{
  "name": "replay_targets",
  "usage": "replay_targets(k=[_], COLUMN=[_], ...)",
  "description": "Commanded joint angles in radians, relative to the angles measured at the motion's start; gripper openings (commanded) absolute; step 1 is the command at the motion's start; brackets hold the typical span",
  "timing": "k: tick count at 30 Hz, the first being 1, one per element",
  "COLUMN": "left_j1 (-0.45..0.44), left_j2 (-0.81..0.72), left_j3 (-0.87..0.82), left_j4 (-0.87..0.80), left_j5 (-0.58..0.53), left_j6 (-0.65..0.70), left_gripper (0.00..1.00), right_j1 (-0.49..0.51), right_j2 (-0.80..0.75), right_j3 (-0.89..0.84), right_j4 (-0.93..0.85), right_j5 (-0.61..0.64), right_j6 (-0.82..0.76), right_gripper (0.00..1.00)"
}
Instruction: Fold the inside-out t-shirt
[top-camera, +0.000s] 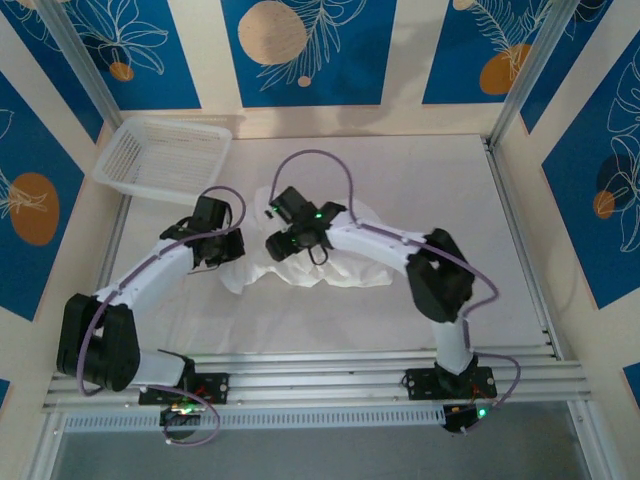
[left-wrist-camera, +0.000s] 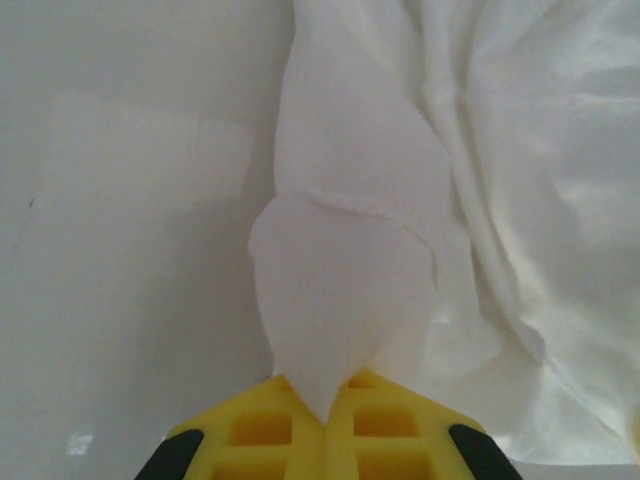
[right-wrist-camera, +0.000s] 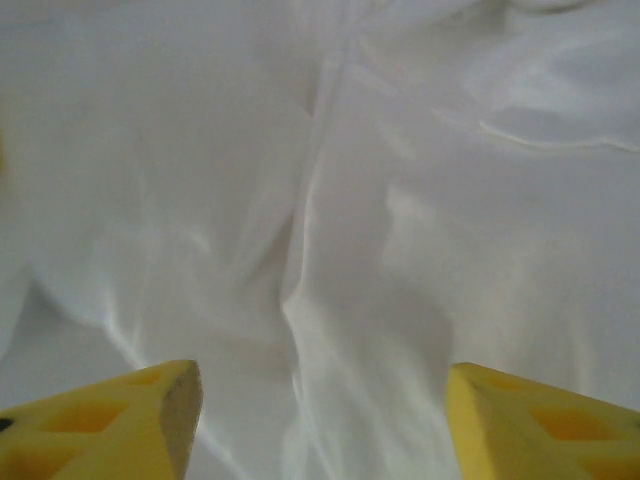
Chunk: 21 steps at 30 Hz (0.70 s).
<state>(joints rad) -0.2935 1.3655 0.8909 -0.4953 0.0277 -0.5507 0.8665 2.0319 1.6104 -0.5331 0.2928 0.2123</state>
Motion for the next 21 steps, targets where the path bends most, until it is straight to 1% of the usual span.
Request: replay_targets(k=[1, 2, 3, 5, 6, 7, 8, 12, 15, 18, 21], left_j1=[0.010, 0.009, 0.009, 0.010, 0.010, 0.009, 0.009, 0.010, 0.011, 0.015, 0.017], left_j2=[0.000, -0.003, -0.005, -0.009, -0.011, -0.013, -0.014, -0.016, -0.033, -0.104, -0.232], left_j3=[-0.019, -0.023, -0.026, -0.032, -0.034, -0.036, -0.039, -0.026, 0.018, 0.102, 0.232], left_j4=[-0.005, -0.006, -0.007, -0.006, -0.006, -0.005, -0.005, -0.022, -0.077, -0.170, -0.245], left_j5=[-0.006, -0.011, -0.016, -0.024, -0.026, -0.028, -0.030, -0.054, -0.101, -0.178, -0.295], left_j6=[-0.008, -0.006, -0.006, -0.007, -0.007, -0.008, -0.008, 0.014, 0.053, 0.114, 0.202], left_gripper=[0.00, 0.00, 0.00, 0.00, 0.00, 0.00, 0.00, 0.00, 0.00, 0.00, 0.00], right_j1=[-0.009, -0.009, -0.009, -0.011, -0.013, -0.014, -0.015, -0.024, -0.047, -0.089, -0.142], right_j2=[0.088, 0.113, 0.131, 0.151, 0.150, 0.140, 0.122, 0.023, -0.110, -0.285, -0.500], right_j3=[0.081, 0.105, 0.119, 0.145, 0.151, 0.151, 0.143, 0.097, 0.024, -0.048, -0.118], right_j4=[-0.048, -0.058, -0.067, -0.080, -0.086, -0.087, -0.081, -0.062, -0.019, 0.007, 0.054], right_j5=[0.068, 0.066, 0.069, 0.079, 0.082, 0.083, 0.087, 0.080, 0.102, 0.148, 0.225], right_j6=[-0.056, -0.067, -0.072, -0.073, -0.072, -0.071, -0.072, -0.068, -0.066, -0.078, -0.125], right_gripper=[0.73, 0.70, 0.60, 0.31, 0.19, 0.07, 0.00, 0.00, 0.00, 0.00, 0.00])
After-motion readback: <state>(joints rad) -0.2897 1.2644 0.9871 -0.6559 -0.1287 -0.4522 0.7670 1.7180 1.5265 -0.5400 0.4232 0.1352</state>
